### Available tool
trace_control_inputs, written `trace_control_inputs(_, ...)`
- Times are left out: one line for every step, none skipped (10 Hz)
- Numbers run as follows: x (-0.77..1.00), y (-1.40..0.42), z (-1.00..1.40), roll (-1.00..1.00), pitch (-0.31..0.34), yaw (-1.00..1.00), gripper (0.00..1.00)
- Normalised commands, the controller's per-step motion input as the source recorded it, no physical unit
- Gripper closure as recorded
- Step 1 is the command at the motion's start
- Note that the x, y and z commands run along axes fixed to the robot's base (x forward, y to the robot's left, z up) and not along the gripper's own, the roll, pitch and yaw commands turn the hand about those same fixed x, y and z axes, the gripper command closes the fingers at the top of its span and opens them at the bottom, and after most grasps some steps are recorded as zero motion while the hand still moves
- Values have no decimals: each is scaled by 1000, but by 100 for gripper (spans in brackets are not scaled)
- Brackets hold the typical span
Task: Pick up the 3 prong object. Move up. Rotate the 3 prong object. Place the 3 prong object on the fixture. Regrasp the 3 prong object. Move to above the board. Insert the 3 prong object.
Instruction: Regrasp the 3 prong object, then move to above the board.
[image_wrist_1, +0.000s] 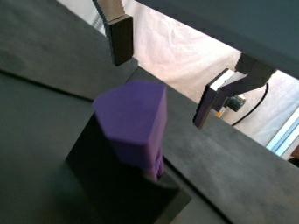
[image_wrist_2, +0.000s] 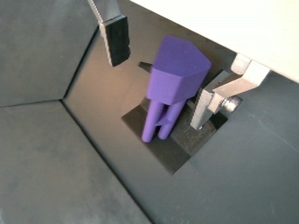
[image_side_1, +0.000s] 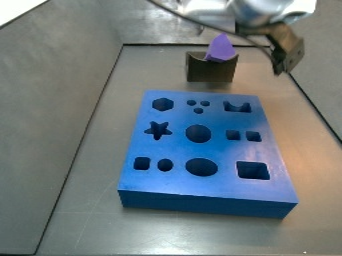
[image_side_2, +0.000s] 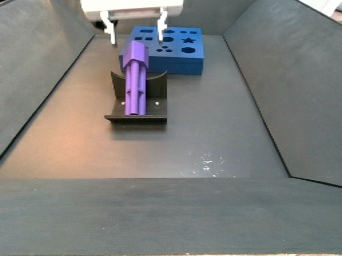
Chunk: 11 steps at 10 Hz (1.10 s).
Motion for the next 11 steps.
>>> trace_control_inputs(95,22,-1000,73,-88,-60,0)
trace_control_inputs(103,18,-986,68,-64,-66,0)
trace_control_inputs(95,14,-877,69,-44,-66,0)
trace_control_inputs(86,4,-662,73,-11,-59,0)
trace_control_inputs(80,-3,-509,74,14,-47,0)
trace_control_inputs(79,-4,-314,71,33,-24,0)
trace_control_inputs(77,-2,-219,71,40,-11,0)
trace_control_inputs(0,0,0,0,0,0,100)
trace_control_inputs(325,218,1000,312,-294,318,100)
trace_control_inputs(321,210,1000,288,-293,281,100)
trace_control_inputs(311,197,1000,257,-298,211,100)
